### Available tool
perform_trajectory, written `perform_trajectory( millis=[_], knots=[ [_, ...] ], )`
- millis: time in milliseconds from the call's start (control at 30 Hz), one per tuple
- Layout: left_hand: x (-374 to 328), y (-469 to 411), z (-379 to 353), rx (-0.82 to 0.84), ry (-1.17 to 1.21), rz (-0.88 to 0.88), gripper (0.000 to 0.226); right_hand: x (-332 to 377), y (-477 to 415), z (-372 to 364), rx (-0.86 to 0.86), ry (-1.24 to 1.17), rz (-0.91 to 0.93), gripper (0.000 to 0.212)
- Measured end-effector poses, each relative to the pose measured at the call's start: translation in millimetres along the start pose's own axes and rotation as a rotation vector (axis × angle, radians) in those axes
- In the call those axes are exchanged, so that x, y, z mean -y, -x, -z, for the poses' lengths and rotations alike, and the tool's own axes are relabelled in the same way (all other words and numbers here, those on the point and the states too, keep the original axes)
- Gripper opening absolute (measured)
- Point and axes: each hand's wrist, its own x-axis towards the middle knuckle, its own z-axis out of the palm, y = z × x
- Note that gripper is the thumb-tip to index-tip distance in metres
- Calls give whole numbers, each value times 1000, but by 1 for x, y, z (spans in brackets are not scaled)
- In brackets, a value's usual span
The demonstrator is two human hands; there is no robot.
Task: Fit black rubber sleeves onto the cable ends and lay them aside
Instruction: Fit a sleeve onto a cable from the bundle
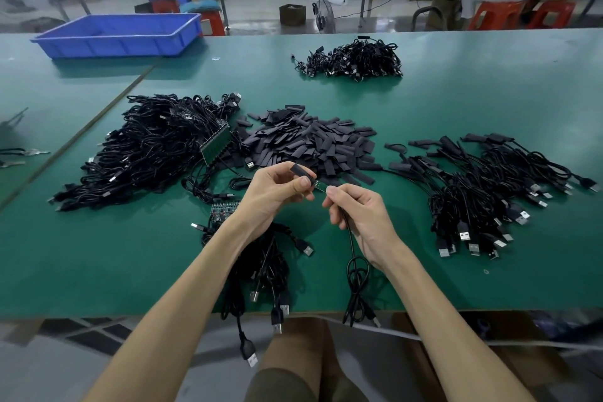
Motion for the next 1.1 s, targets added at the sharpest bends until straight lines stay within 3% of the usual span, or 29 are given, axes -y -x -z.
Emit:
perform_trajectory(
  millis=[333, 1100],
  knots=[
    [5, -2, 0, -2, -94, -135, 15, 1, 1, -1, 21, 13, -17, 30],
    [4, -1, 1, 43, -60, -135, 16, 1, 1, 2, 102, 63, -44, 30]
  ],
)
